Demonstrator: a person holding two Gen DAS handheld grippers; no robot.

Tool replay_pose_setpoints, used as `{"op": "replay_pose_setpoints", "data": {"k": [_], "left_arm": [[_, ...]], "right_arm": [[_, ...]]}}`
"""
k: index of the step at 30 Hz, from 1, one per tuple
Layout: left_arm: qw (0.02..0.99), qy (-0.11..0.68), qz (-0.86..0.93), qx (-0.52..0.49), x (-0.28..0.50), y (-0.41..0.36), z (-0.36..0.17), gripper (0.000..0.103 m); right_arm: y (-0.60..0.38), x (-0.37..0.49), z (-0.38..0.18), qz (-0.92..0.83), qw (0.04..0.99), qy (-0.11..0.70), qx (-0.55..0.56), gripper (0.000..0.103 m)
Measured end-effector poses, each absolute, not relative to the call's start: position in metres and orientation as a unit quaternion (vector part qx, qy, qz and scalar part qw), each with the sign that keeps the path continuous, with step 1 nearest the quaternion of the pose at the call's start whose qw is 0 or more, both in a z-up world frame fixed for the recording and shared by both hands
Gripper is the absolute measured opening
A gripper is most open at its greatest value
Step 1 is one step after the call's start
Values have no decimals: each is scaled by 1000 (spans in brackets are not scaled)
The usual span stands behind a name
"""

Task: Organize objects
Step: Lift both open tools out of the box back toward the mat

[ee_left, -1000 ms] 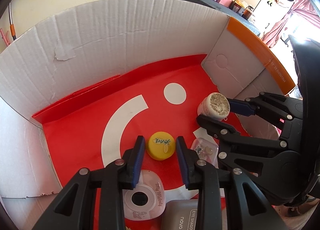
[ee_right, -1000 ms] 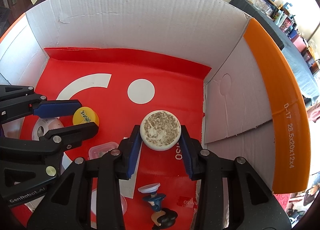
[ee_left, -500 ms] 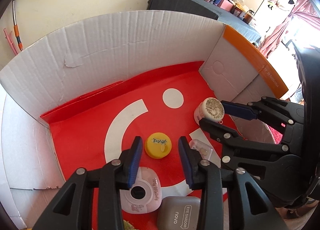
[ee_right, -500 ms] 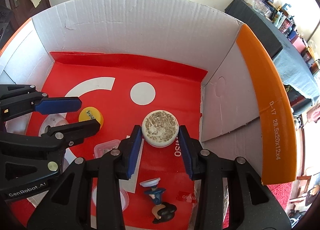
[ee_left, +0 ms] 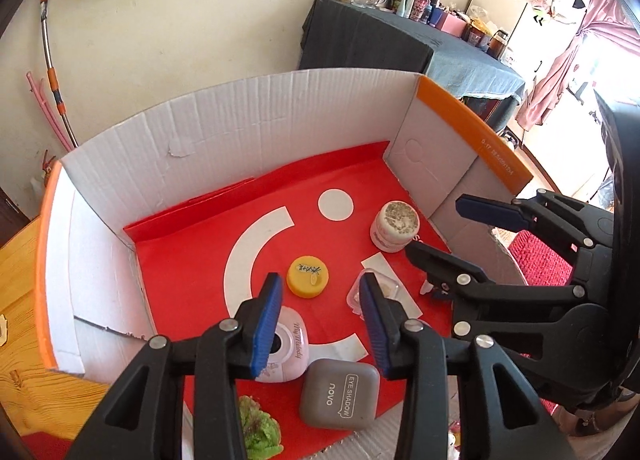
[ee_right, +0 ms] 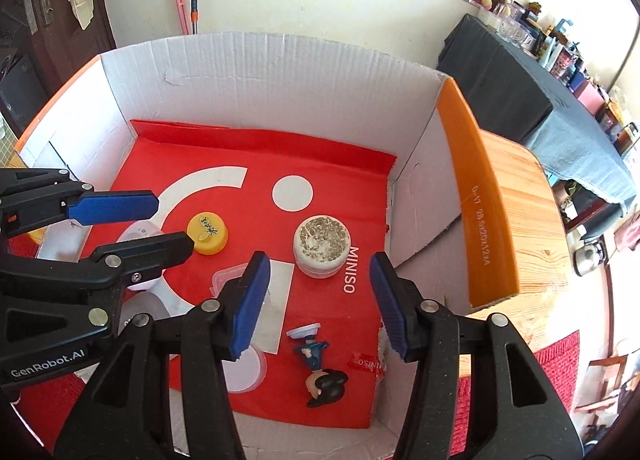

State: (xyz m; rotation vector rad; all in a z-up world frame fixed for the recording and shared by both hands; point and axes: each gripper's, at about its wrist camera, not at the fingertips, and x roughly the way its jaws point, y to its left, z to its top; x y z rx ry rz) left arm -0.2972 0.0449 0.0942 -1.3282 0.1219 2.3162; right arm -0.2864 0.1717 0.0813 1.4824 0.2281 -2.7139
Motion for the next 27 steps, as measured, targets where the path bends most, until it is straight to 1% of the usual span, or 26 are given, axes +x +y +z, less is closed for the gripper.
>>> {"op": "replay_pose_setpoints", "data": {"k": [1,2,6,9,12,13,15,20,21,24,27], "left_arm": [[230,44,847,-478,-294,44,98,51],[229,43,850,-473,-290,43,101,52],[220,39,863,-452,-274,35,115,54],[215,29,874,-435,-260,30,124,60],[205,29,885,-416,-243,24,133,63],[202,30,888,-412,-237,23,135,67],[197,26,896,-396,-225,18,139,71],[181,28,915,-358,-190,10,149,74],[179,29,919,-351,-183,9,151,77],[171,25,929,-328,-165,6,156,83],[168,20,934,-314,-149,4,159,84]], "right_arm": [[173,-283,84,-877,23,71,474,54],[174,-280,87,-879,26,68,471,55],[176,-270,97,-887,32,70,456,59],[174,-260,102,-893,34,76,443,62],[172,-247,108,-899,41,73,430,65],[172,-242,109,-901,43,71,426,67],[173,-234,113,-905,48,67,417,69],[179,-209,124,-917,63,52,391,73],[180,-204,127,-920,64,50,384,73],[183,-186,138,-930,69,42,359,79],[186,-167,148,-939,73,36,334,83]]}}
